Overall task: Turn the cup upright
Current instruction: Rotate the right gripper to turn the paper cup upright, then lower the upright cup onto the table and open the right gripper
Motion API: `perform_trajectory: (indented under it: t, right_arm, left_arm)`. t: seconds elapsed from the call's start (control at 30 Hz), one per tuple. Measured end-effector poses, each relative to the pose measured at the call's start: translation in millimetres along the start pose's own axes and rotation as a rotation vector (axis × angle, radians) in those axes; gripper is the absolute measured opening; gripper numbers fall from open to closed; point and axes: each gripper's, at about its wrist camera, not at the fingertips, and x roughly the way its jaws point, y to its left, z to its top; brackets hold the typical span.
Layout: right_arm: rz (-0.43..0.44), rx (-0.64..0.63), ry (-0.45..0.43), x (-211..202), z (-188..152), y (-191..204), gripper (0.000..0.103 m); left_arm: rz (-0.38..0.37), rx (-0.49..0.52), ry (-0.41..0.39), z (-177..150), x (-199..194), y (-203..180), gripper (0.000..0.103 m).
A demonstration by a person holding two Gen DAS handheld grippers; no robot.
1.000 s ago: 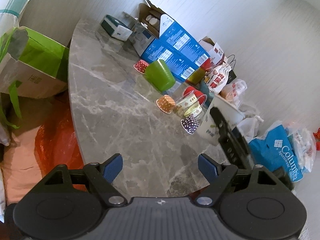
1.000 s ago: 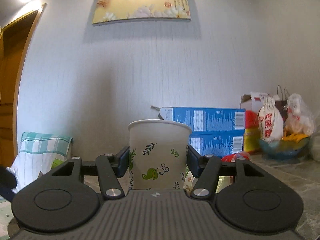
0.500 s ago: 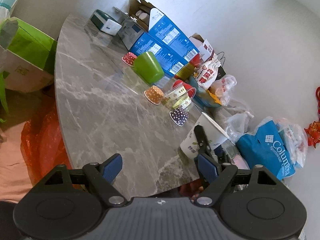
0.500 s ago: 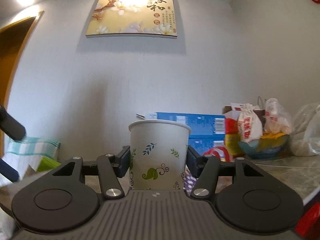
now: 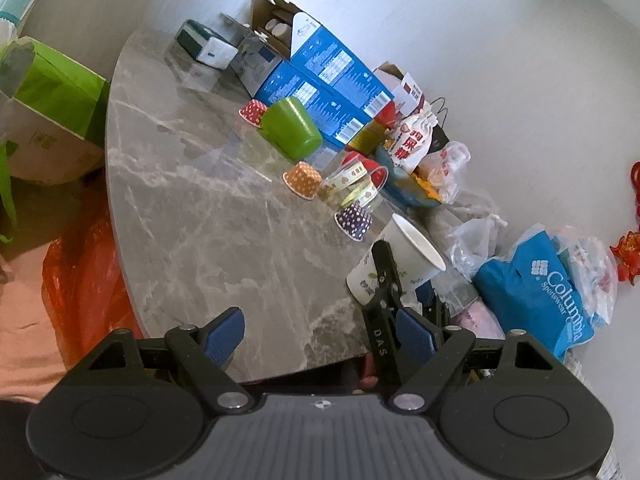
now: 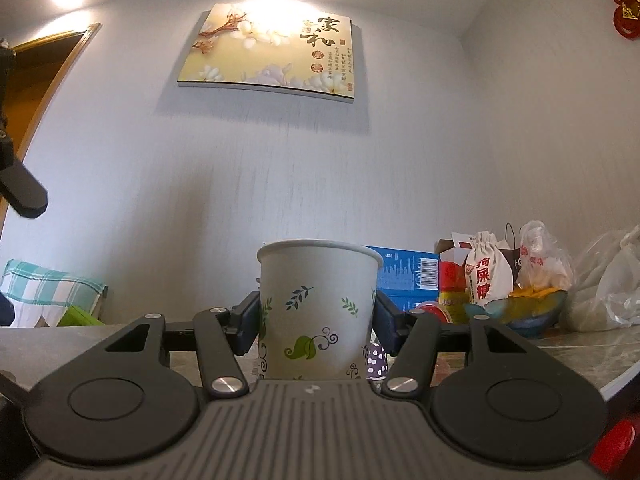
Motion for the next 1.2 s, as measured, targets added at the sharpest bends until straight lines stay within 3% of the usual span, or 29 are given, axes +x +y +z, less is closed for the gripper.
perform_trajectory:
  t: [0.3,0.53,0.73,0.8,0.9,1.03,1.2]
  right_arm:
    - [0.032,0.046,0.042,2.1,-0.7,-1.6,0.067]
    - [0.055,0.052,0.072,1.7,1.9,-0.2,0.094]
    - [0.046,0.063,0.082,-12.1,8.6,-7.3,0.102]
    - [0.059,0.073,0.09,-19.8,17.9,-10.5,0.102]
    - [0.06,0.099,0.121,-40.5,42.9,-18.8,0.102]
    - [0.077,0.142,0.208,-55.0,97.2,-35.9,0.102]
    - [0.085,0.157,0.493,-37.3,155.3,-42.7,0.102]
  left_arm:
    - [0.008,0.002,0.012,-2.8,2.1,-4.2,0.085]
    - [0.01,-0.003,0.009,-4.5,-0.8,-4.1,0.085]
    - [0.008,0.008,0.009,-10.5,-0.3,-6.6,0.085]
    - [0.05,0.048,-0.009,-12.5,-2.1,-12.1,0.087]
    - [0.167,0.179,-0.072,-17.1,-11.8,-29.7,0.099]
    - [0.203,0.306,-0.089,-8.8,-16.9,-50.3,0.102]
    - [0.211,0.485,-0.161,6.7,-23.2,-91.7,0.102]
